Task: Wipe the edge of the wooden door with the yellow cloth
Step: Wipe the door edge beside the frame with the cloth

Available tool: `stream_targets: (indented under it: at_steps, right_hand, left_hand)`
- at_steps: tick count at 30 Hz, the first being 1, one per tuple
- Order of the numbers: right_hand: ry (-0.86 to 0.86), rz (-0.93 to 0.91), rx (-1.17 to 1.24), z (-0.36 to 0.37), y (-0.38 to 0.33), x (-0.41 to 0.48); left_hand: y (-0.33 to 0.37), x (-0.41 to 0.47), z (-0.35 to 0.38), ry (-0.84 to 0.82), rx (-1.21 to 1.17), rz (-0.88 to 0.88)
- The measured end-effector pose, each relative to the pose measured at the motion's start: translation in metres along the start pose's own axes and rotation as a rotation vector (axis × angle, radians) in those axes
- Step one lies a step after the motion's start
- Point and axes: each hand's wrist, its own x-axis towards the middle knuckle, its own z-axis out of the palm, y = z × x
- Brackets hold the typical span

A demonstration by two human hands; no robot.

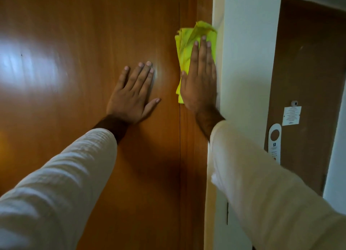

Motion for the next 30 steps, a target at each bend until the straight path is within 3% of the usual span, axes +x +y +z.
stream_targets:
  at_steps: [6, 13, 17, 23, 26, 30]
  right_hand:
    - [-0.153, 0.001, -0.009, 0.003, 0.008, -0.125]
    - [-0.188, -0.004, -0.061, 0.031, 0.033, -0.304]
    - [-0.214, -0.058, -0.139, 0.044, 0.045, -0.354]
    - [-0.196, -0.002, -0.065, 0.036, 0.029, -0.311]
    - [-0.177, 0.063, 0.027, 0.018, 0.014, -0.221]
    - [-0.101, 0.006, 0.007, 0.005, 0.005, -0.097]
  left_hand:
    - [0.000, 0.000, -0.001, -0.013, 0.002, -0.002]
    - [-0.001, 0.000, 0.002, -0.013, 0.006, 0.004]
    - [-0.001, 0.000, 0.004, -0.011, 0.003, 0.005]
    - [-0.002, 0.001, 0.003, -0.010, 0.012, 0.000]
    - [-0.002, 0.001, 0.002, -0.013, 0.009, 0.002]
    - [0.000, 0.001, 0.001, -0.001, 0.008, 0.004]
